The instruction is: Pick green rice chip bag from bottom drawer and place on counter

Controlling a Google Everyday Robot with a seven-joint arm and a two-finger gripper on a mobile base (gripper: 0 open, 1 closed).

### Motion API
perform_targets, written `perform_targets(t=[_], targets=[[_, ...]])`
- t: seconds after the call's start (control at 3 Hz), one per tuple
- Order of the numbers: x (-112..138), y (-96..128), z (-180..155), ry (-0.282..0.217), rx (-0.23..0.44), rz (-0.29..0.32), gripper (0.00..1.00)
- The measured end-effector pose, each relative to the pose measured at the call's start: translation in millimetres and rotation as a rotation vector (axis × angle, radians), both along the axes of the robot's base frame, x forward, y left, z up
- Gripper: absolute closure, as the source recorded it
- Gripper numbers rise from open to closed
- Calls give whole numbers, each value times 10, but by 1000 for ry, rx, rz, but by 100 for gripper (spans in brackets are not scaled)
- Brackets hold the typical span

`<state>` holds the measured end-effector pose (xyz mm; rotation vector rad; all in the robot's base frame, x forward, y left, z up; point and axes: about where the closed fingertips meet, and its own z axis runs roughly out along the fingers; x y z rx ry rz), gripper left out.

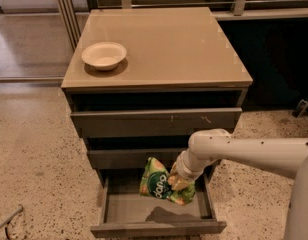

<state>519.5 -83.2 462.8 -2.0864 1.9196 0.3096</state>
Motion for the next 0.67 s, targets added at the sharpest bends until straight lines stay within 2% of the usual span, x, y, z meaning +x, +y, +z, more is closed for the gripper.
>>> perform_targets(t=[0.33,0.67], targets=[[24,-131,458,-24,94,-84,100],[-12,-402,994,-35,226,-238,100]])
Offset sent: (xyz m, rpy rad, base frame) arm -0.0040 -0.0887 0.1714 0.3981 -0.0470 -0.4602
